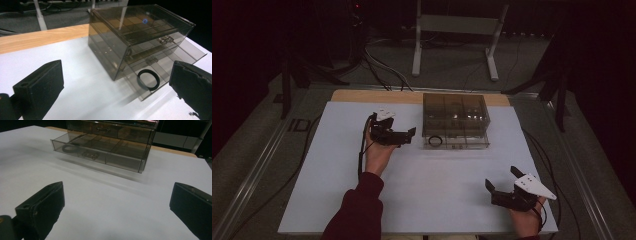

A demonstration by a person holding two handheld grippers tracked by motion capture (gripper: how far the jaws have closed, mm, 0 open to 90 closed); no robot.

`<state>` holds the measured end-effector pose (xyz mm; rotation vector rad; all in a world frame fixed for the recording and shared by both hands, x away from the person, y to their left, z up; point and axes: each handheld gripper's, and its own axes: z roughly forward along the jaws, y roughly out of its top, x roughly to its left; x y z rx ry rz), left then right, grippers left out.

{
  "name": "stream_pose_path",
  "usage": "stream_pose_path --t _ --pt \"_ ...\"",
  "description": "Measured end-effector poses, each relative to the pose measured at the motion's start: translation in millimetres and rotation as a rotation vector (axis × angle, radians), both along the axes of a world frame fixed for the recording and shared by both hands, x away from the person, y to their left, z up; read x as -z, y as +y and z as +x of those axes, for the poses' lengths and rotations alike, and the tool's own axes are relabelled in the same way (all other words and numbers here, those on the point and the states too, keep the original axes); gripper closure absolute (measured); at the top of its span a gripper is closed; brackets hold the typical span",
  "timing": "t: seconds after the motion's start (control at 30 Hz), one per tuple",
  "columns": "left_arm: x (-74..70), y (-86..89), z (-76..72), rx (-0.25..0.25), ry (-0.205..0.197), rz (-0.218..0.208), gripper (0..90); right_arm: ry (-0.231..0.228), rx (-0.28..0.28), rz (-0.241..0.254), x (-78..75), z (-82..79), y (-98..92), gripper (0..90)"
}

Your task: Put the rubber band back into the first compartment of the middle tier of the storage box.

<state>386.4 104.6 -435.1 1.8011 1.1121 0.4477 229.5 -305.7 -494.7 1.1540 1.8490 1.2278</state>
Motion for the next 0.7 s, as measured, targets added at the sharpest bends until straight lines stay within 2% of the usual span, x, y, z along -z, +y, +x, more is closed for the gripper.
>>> stream_pose_path --t 0.27,0.5,0.63,0.7 --pt "-6.0 31.5 -11.4 -0.034 -0.028 0.027 0.3 0.002 0.0 0.0 0.1 0.0 0.5 0.2" --pt "-3.6 54.7 -27.3 -0.018 -0.038 0.049 0.3 0.003 -0.004 -0.001 0.2 -0.2 1.4 0.2" --pt "0.9 67.3 -35.8 -0.002 -0.051 0.032 0.3 0.003 -0.007 -0.003 0.5 0.1 1.9 0.2" --pt "3.0 72.7 -40.3 -0.013 -0.064 0.036 0.3 0.003 -0.008 -0.003 0.5 0.2 2.3 0.2"
